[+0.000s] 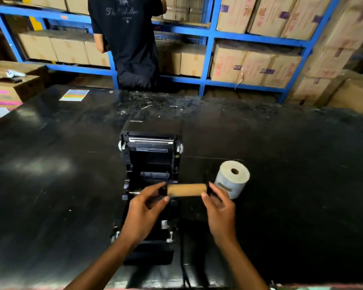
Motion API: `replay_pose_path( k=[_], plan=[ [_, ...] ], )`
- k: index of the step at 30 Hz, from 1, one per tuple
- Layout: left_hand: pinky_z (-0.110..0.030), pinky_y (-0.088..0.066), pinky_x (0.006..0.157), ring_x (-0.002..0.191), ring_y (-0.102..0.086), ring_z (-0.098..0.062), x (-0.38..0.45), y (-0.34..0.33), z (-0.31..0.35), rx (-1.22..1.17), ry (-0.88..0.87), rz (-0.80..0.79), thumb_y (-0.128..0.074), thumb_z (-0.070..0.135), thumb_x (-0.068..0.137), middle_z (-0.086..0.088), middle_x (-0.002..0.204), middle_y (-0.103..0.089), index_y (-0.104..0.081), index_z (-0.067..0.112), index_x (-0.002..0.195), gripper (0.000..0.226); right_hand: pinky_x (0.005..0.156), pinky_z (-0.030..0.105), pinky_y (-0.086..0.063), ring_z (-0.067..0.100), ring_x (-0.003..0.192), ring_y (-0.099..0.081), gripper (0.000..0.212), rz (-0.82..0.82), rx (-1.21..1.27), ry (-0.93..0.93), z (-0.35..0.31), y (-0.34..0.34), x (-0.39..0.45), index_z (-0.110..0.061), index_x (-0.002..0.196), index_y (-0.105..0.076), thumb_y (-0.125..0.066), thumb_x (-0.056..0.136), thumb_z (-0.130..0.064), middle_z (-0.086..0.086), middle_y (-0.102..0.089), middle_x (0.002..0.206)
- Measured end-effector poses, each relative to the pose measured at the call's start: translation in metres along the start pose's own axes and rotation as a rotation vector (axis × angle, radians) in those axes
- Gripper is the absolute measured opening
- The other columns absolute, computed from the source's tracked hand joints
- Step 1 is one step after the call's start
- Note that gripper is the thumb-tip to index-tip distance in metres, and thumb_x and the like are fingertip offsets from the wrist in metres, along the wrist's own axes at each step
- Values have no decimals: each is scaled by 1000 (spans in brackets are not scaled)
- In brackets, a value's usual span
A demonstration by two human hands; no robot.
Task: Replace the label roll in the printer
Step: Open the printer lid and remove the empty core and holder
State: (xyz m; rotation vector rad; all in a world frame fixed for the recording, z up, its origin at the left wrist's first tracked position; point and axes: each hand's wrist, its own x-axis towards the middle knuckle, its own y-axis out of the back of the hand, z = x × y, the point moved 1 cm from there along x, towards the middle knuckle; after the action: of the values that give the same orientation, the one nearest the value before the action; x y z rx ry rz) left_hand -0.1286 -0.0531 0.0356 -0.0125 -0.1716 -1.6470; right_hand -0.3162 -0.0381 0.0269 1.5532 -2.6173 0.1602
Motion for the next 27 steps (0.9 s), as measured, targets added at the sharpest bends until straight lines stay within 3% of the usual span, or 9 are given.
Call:
replay_pose_path(
  k=[3,7,11,15,17,19,22,25,27],
  plan=[
    [-26,-55,81,85,-66,-13,10,-46,1,9,7,-84,-70,0,80,-8,97,-73,-66,20,105,32,81,14,-53,14,98,-66,30,47,25,-71,10,45,14,-17,104,-65,-67,81,1,10,-69,108],
    [-13,-52,76,82,-67,-3,31,-103,-10,102,6,-165,-71,4,80,0,90,-73,-67,25,98,28,67,10,-52,3,82,-69,26,107,16,-166,27,108,30,-21,97,-67,-67,81,-2,4,-72,97],
    [-10,-51,76,82,-66,-5,46,-148,-32,312,-24,-148,-69,8,83,-3,93,-71,-65,11,109,27,64,7,-51,6,81,-65,27,218,19,-243,47,162,50,-12,106,-65,-64,83,1,7,-70,98],
    [-42,-50,88,106,-60,-33,59,-171,-54,755,-60,-278,-60,13,88,-16,114,-66,-56,7,119,33,57,6,-49,2,69,-64,28,236,-20,-309,66,198,65,-4,110,-64,-62,83,3,12,-67,97],
    [-42,-44,91,112,-52,-34,62,-179,-65,1025,-64,-385,-51,14,91,-15,122,-60,-51,8,121,31,56,5,-48,-4,63,-63,28,209,-51,-341,74,207,69,0,111,-63,-61,83,5,13,-66,96],
    [-38,-39,95,116,-47,-32,62,-186,-73,1250,-80,-461,-43,13,93,-12,128,-56,-46,9,127,34,55,6,-48,0,63,-63,28,184,-61,-379,80,210,68,-2,110,-64,-62,83,5,13,-66,95],
    [-37,-40,96,116,-48,-31,62,-189,-83,1303,-106,-440,-45,10,92,-10,128,-57,-46,12,130,38,60,17,-50,14,73,-59,26,135,-49,-420,84,208,63,-4,108,-64,-62,83,4,14,-67,94],
    [-35,-50,88,106,-58,-33,61,-187,-93,1251,-234,-321,-65,9,84,-12,116,-67,-62,10,119,36,80,38,-50,23,85,-59,27,97,-27,-464,87,203,60,-1,110,-63,-61,84,5,16,-67,98],
    [-37,-47,95,115,-54,-34,58,-184,-95,1154,-198,-333,-60,12,88,-16,124,-63,-63,5,119,31,86,42,-49,23,89,-60,27,67,-39,-480,88,200,59,-1,110,-63,-61,84,4,16,-67,100]
  ],
)
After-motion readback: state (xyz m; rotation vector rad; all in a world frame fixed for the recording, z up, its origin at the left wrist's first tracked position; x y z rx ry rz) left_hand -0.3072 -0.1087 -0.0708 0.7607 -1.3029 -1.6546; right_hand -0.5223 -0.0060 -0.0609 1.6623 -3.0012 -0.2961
